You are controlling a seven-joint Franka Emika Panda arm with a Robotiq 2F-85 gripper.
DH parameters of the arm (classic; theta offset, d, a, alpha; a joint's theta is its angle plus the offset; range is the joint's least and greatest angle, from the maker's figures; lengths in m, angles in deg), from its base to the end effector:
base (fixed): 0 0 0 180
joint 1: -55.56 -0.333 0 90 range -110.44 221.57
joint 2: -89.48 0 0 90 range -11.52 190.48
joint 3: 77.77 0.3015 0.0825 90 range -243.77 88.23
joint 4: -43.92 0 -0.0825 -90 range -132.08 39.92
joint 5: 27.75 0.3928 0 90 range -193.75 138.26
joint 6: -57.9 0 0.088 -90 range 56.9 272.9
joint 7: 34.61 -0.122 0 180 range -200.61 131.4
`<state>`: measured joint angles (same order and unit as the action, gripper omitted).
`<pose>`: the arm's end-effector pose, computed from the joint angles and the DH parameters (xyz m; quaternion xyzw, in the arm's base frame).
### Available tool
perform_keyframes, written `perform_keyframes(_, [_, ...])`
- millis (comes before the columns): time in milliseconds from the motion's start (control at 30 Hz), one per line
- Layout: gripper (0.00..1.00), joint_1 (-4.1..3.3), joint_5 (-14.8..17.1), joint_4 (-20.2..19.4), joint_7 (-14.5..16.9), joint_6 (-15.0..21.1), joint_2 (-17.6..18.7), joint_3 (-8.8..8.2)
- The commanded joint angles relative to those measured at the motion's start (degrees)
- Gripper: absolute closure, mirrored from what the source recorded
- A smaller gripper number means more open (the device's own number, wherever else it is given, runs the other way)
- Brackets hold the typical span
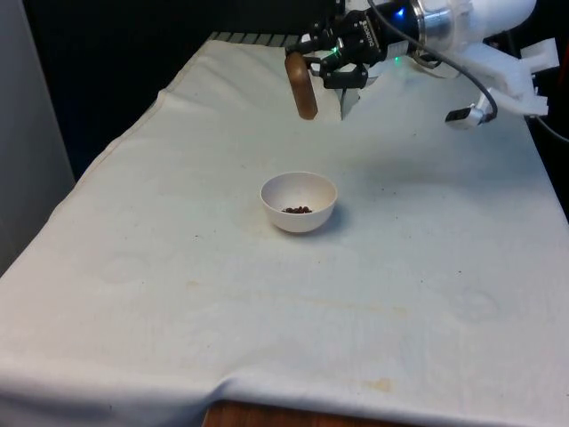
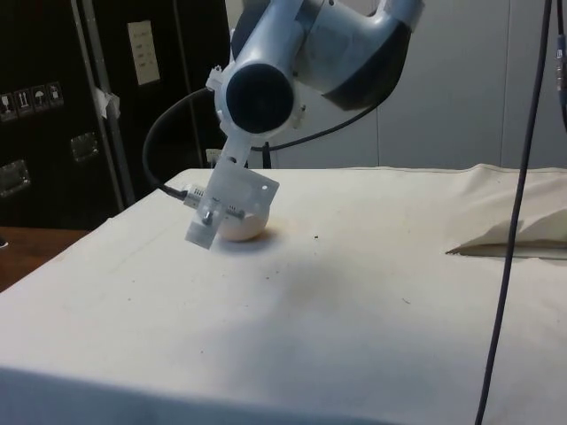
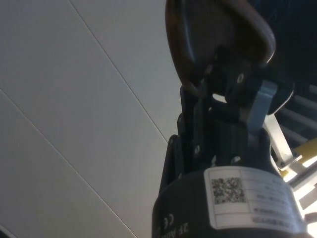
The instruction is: Pour the coffee beans from the cup into the bowl.
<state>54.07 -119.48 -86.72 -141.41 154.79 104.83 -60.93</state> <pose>0.5156 0.0565 0.2371 0.7368 -0.1893 0.3957 0.5145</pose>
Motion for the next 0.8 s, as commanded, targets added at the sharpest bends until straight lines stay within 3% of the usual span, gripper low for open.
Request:
perform_keyframes(0, [0.95, 0.29, 0.63, -0.52, 0.63, 1.32, -0.69, 0.11])
perform_keyframes(133, [0.95, 0.0, 0.52, -0.46, 0.29, 0.34, -0.34, 0.0])
perform_keyframes(167, [0.95, 0.23, 1.38, -1.15, 1.03, 1.66, -1.15, 0.17])
perform_keyframes(467, [0.95, 0.17, 4.41, -3.9, 1.43, 2.41, -3.04, 0.63])
perform_keyframes(500, [0.95, -0.06, 3.78, -3.38, 0.92, 1.26, -2.35, 0.52])
perform_keyframes(533, [0.95, 0.23, 4.7, -4.24, 1.38, 2.46, -3.27, 0.69])
perform_keyframes(767, [0.95, 0.23, 6.93, -6.42, 1.6, 3.44, -4.76, 0.8])
